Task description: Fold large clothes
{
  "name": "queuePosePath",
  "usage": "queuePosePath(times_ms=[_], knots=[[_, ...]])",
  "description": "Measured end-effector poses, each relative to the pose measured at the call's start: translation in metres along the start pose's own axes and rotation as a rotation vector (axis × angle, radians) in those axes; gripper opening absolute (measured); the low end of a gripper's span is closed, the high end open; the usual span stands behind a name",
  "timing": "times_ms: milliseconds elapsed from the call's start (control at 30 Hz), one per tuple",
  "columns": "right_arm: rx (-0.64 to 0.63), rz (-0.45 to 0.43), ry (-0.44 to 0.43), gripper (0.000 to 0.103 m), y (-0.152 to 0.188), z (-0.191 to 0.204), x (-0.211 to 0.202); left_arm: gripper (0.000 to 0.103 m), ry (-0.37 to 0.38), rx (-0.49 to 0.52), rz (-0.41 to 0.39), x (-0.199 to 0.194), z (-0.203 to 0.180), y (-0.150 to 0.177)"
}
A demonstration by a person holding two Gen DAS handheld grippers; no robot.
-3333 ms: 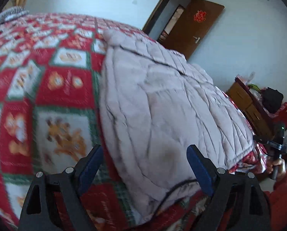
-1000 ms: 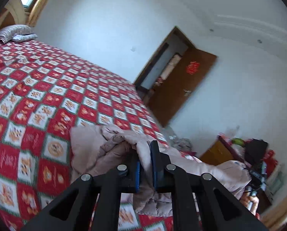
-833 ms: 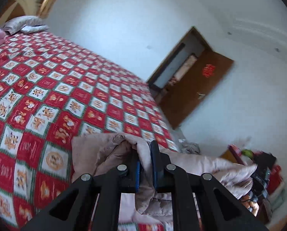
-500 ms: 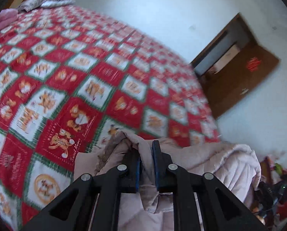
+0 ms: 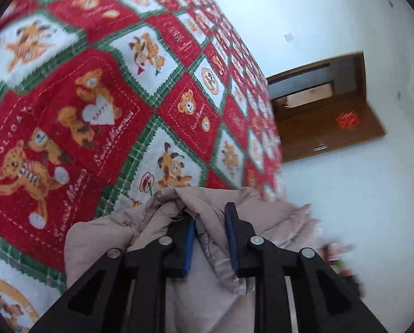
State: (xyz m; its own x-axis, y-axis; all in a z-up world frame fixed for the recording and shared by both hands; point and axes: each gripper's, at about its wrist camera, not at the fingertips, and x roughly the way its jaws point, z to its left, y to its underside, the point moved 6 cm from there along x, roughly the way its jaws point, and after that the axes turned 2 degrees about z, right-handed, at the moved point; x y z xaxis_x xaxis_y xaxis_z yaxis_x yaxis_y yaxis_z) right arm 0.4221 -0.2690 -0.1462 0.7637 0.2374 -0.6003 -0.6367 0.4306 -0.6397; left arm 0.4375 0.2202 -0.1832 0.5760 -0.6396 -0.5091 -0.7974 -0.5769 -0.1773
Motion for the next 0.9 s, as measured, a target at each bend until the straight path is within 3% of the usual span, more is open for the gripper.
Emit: queuePosePath(times_ms=[67,133,200,267,300,367,400,433,500,600,667,733,767,833,900], knots=[[0.017,0.001,-0.023,0.024,-0.001,-0.001,0.004,0.03,0.04,-0.005,-0.017,-0.025,-0.01,-0.007],[0.026,0.0,-0.038,0.026,-0.002,0.0,0.005,0.041,0.049,0.029,-0.054,-0.051,-0.026,-0.013],[0.023,0.004,-0.044,0.028,-0.002,0.003,0.011,0.088,-0.045,0.074,-0.204,-0.095,-0.041,-0.021],[0.024,0.018,-0.064,0.032,-0.003,0.004,0.009,0.092,-0.053,0.096,-0.332,-0.135,-0.054,-0.027],[0.036,0.029,-0.083,0.037,-0.004,0.005,0.007,0.092,-0.05,0.104,-0.354,-0.147,-0.06,-0.028],[0.05,0.04,-0.124,0.049,-0.009,0.008,-0.009,0.092,-0.094,0.153,-0.329,-0.153,-0.077,-0.023],[0.045,0.022,-0.138,0.064,-0.012,0.011,-0.021,0.092,-0.139,0.199,-0.306,-0.149,-0.084,-0.019],[0.035,-0.018,-0.144,0.079,-0.016,0.015,-0.037,0.092,-0.193,0.262,-0.286,-0.141,-0.093,-0.011],[-0.033,-0.15,-0.104,0.093,-0.024,0.031,-0.082,0.092,-0.278,0.411,-0.257,-0.12,-0.112,0.017],[-0.208,-0.299,-0.026,0.099,-0.019,0.067,-0.134,0.092,-0.275,0.537,-0.205,-0.078,-0.125,0.054],[-0.345,-0.254,-0.02,0.087,-0.006,0.097,-0.134,0.092,-0.291,0.593,-0.168,-0.038,-0.135,0.078],[-0.433,-0.139,-0.003,0.018,0.01,0.125,-0.109,0.092,-0.325,0.626,-0.147,-0.008,-0.14,0.091],[-0.435,-0.104,-0.011,0.01,0.015,0.132,-0.097,0.092,-0.332,0.644,-0.149,0.008,-0.145,0.098],[-0.432,-0.04,-0.055,0.011,0.028,0.149,-0.066,0.092,-0.365,0.682,-0.166,0.031,-0.152,0.107],[-0.441,0.0,-0.022,0.011,0.043,0.161,-0.033,0.092,-0.423,0.738,-0.168,0.053,-0.154,0.116]])
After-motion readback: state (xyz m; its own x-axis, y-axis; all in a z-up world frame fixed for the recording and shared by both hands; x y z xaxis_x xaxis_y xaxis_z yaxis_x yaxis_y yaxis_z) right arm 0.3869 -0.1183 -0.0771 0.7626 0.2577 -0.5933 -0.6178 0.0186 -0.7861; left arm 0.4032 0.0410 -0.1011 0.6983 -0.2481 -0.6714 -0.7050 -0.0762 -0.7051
